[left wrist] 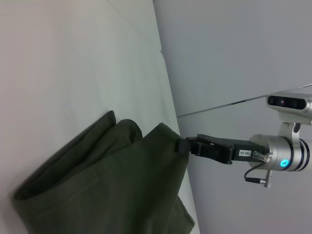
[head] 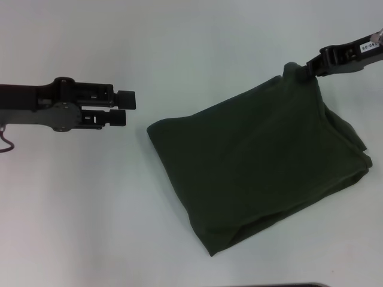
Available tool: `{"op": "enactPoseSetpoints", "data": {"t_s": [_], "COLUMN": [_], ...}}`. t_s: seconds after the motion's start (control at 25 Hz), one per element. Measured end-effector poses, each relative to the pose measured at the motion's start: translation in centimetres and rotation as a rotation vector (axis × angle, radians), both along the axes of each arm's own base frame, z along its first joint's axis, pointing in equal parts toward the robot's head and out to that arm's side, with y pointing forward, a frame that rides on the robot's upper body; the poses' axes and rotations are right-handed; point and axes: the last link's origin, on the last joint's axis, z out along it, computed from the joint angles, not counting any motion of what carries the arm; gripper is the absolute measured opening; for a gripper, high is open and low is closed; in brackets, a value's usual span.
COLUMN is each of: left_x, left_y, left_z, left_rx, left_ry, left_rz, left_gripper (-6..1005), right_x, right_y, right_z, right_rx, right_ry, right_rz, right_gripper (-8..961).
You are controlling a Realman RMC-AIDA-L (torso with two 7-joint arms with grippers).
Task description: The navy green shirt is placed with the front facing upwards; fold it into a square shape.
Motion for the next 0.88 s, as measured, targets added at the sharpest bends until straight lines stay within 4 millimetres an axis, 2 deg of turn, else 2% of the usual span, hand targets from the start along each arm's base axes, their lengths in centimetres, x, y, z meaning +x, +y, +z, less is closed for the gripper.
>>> {"op": "enactPoseSetpoints", "data": {"t_s": [0.2, 0.36, 0.88], "left_x": [0.1, 0.1, 0.1], "left_y": [0.1, 0.1, 0.1], "left_z": [0.1, 0.1, 0.0], "left_rx": [0.001, 0.000, -0.005], "left_ry": [0.000, 0.000, -0.006], "left_rz": [-0.001, -0.002, 0.005], "left_gripper": [634, 634, 634], "right_x": [-0.7, -0.2, 1.7], "right_y": [0.2, 0.6, 0.7], "right_z": [0.6, 0.5, -2.1], "right_rx": [0.019, 0.037, 0.013], "right_ry": [0.040, 0.005, -0.070], "right_rz": [0.049, 0.053, 0.008], "right_gripper": [14, 14, 13]}}
